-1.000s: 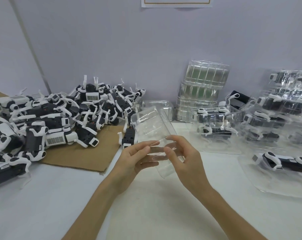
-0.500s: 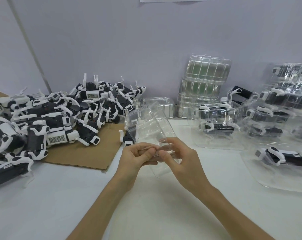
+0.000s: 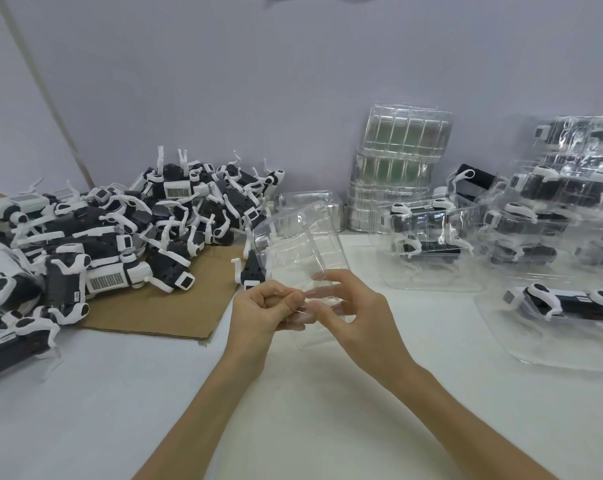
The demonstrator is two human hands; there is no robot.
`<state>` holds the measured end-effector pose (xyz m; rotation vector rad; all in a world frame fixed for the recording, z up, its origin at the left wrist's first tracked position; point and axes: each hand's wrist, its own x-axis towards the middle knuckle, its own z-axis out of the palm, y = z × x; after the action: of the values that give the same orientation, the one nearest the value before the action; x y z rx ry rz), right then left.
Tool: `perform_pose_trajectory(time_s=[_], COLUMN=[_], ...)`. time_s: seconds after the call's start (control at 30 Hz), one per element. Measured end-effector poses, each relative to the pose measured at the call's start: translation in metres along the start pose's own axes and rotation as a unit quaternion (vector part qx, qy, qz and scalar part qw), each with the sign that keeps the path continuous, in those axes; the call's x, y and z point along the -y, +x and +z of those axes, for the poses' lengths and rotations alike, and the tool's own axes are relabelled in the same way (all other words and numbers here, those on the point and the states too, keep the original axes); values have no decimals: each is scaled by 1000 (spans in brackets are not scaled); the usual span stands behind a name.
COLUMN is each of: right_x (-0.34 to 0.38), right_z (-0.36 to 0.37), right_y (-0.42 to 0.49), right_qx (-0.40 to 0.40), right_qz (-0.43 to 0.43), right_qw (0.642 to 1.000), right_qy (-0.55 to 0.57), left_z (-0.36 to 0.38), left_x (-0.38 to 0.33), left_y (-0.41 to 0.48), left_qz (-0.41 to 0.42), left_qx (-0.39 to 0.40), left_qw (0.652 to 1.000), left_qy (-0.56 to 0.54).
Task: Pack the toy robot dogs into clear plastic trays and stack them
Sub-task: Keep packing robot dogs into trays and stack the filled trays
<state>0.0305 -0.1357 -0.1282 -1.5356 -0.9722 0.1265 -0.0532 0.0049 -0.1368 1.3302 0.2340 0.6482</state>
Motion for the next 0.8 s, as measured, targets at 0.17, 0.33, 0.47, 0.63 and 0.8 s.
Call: perform_pose_trajectory(time_s=[0.17, 0.33, 0.47, 0.63, 0.8], right_x=[-2, -7, -6, -5, -5], right_z=[-3, -8, -11, -5, -5], right_y=[3, 5, 5, 2, 2], right_qx=[-28, -72, -85, -35, 1], right_qz=[40, 37, 31, 19, 16], right_qw=[999, 996, 995, 999, 1000], right_qy=[-18, -43, -31, -33, -21], left_z=[0, 2, 2, 10, 13], left_x=[0, -2, -5, 0, 1], left_y=[1, 0, 0, -5, -6], left_qz=[14, -41, -63, -76, -77], left_qx=[-7, 92, 138, 168, 134], left_qw=[1000, 993, 986, 981, 981], left_qy=[-3, -62, -63, -65, -115])
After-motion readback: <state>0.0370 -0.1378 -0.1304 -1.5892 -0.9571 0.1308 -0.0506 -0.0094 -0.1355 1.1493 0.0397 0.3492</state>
